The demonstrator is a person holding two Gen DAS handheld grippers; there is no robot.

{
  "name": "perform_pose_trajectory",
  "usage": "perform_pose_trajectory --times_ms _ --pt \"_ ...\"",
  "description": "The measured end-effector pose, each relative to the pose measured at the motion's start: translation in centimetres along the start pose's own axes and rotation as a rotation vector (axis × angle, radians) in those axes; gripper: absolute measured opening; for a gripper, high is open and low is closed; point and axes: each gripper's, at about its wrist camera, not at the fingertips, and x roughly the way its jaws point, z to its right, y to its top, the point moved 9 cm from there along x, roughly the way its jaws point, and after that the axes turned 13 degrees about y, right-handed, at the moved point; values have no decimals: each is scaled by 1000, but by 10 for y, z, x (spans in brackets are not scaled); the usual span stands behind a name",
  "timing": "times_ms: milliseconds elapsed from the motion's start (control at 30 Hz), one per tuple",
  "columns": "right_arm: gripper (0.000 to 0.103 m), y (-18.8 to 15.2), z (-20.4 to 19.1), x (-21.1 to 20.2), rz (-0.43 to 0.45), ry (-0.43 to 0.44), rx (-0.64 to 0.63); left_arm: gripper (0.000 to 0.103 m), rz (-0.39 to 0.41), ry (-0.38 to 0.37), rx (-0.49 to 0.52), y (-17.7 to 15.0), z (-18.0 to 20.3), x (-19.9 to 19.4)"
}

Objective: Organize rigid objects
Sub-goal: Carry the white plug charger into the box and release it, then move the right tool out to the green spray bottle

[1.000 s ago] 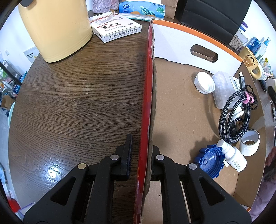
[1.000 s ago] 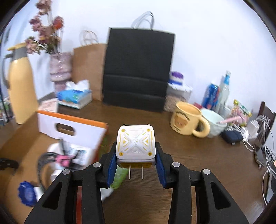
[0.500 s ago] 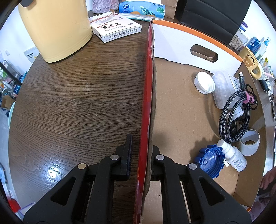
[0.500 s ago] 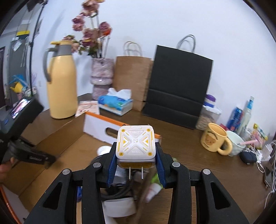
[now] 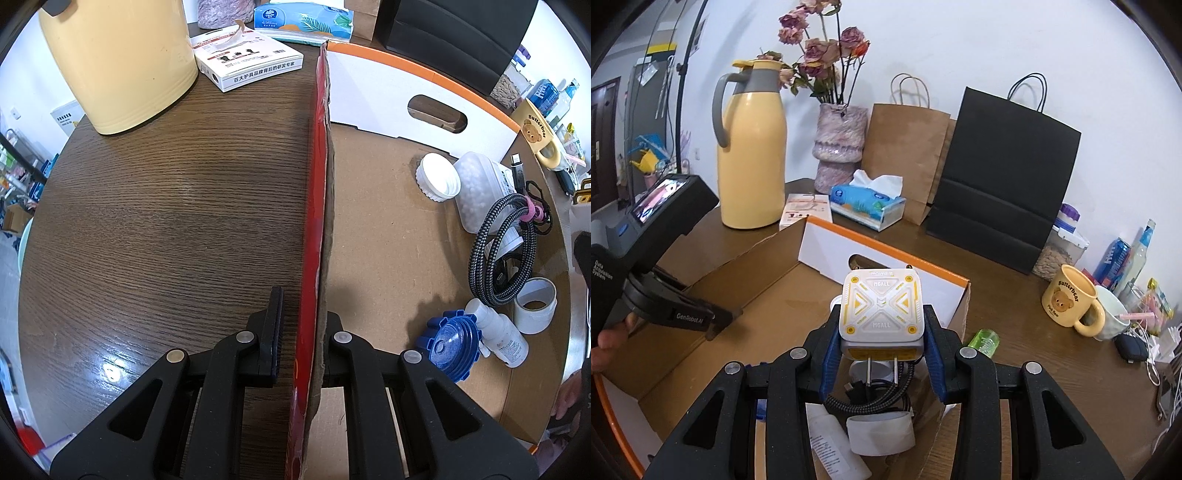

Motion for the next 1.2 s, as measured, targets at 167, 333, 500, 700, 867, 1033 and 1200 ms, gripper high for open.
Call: perform_pose_trajectory --times_ms 167,333,500,700,867,1033,1200 --pt "44 -2 -4 2 -16 10 -15 7 0 0 0 0 0 0" --pt "44 -3 -7 2 -23 16 -29 7 0 0 0 0 0 0" --pt "87 2 -5 -3 1 -3 -29 7 0 0 0 0 0 0" --pt "88 3 -6 -4 3 -10 -34 7 0 1 0 0 1 0" --pt "88 3 -5 -4 3 -10 -33 7 0 0 0 0 0 0" --pt "88 2 -5 -4 3 -11 -32 7 0 0 0 0 0 0" --pt "88 3 -5 -4 4 -11 -32 7 0 0 0 0 0 0"
